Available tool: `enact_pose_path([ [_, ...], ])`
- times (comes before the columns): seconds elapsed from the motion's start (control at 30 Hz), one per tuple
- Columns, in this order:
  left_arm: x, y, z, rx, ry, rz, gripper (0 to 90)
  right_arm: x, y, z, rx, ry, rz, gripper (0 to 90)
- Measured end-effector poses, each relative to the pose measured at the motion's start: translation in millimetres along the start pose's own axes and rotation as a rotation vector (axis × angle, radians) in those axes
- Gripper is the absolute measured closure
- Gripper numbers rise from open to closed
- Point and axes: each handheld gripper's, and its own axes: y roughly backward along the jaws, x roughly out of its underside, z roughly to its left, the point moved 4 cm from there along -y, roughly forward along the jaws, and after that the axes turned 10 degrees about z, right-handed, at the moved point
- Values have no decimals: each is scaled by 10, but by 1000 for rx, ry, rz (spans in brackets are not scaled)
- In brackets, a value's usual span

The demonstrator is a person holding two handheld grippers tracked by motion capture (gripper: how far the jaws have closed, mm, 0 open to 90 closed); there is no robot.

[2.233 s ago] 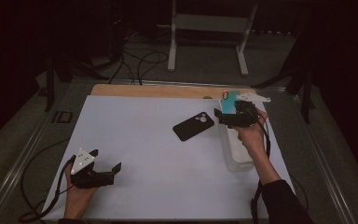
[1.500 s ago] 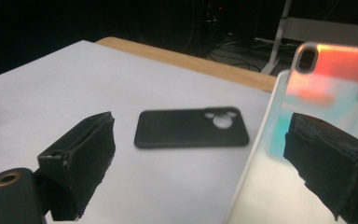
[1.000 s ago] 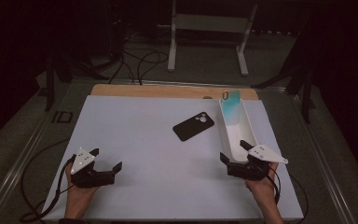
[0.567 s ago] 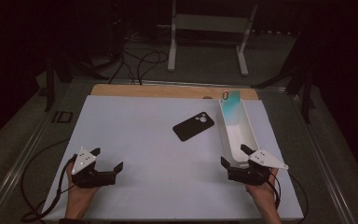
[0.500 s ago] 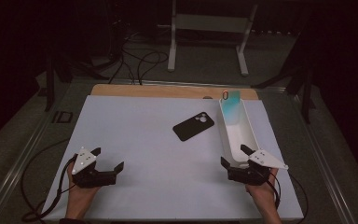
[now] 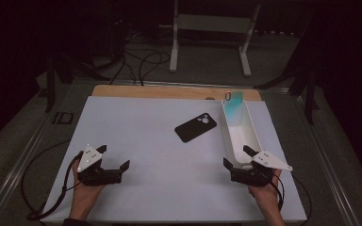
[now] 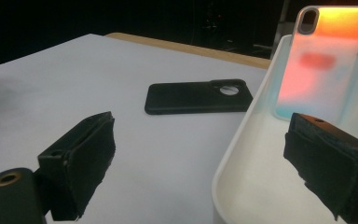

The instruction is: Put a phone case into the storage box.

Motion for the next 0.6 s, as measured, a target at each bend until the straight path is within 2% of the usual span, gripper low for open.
enact_pose_path([
  [0.17,-14,-15,-2,2,-2,-1,4,-7,-3,0,-4,-2,1,86],
  [0.37,-14,-4,9,-3,-5,-5,4,-112,-30,34,-13,16,9,85],
  [0.47,-8,-4,10,-5,1,-8,4,-211,-67,53,-15,15,21,91],
  [0.6,9,0,16,-8,-3,-2,4,-447,-172,104,-21,51,56,90],
])
